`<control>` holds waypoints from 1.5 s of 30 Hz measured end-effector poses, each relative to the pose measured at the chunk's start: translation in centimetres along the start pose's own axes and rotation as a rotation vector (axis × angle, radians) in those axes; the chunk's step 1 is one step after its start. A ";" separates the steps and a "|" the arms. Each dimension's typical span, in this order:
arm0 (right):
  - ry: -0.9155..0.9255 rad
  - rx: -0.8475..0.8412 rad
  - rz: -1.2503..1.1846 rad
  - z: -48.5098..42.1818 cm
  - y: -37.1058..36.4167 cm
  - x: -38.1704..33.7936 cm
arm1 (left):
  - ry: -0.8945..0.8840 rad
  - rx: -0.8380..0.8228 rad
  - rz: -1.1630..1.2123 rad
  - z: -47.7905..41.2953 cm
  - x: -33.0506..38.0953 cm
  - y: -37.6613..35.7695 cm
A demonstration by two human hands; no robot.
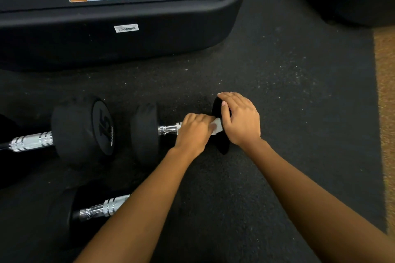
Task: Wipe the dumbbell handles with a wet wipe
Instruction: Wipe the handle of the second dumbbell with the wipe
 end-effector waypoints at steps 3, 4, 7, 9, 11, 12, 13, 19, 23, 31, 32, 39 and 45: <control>-0.004 -0.015 -0.001 0.1 -0.1 0.0 | 0.014 0.051 0.029 0.2 -0.2 0.4; -0.007 -0.017 -0.001 0.2 -0.1 0.0 | 0.028 0.054 0.037 0.2 -0.1 0.4; -0.013 -0.017 0.000 0.1 -0.2 0.1 | 0.060 0.062 0.067 0.2 0.7 0.3; -0.014 -0.019 0.001 0.0 -0.2 0.2 | 0.049 0.075 0.045 0.2 1.1 0.4; -0.013 -0.030 0.000 -0.1 -0.2 0.1 | 0.017 0.081 0.005 0.4 1.1 0.6; -0.012 -0.033 -0.002 -0.1 -0.2 0.1 | -0.003 0.087 -0.015 0.5 0.9 0.7; -0.013 -0.035 -0.007 -0.1 -0.2 0.1 | -0.015 0.095 -0.031 0.7 0.7 0.8; -0.019 -0.029 -0.010 0.0 -0.2 0.1 | 0.016 0.147 0.023 1.1 1.3 0.6; -0.022 -0.019 -0.026 -0.1 0.0 0.1 | -0.004 0.130 0.152 1.0 0.6 0.8; -0.024 -0.020 -0.027 0.0 0.0 0.0 | 0.140 0.140 0.041 0.9 -2.5 0.6; -0.023 -0.016 -0.025 0.0 0.0 0.0 | 0.173 0.112 0.008 0.5 -2.0 0.4; -0.019 -0.022 -0.025 0.0 -0.1 0.1 | 0.025 0.106 -0.012 1.1 -2.0 0.5; -0.021 -0.020 -0.021 -0.1 -0.1 0.0 | 0.144 0.045 -0.135 0.7 -1.7 -0.2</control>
Point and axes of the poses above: each hand's wrist, its own z-axis away from the middle knuckle, its own y-axis out of the back of the hand, x = y × z, the point moved 6 cm from there along -z, towards the middle knuckle, and after that the axes turned 7 degrees about y, right-handed, at the moved point
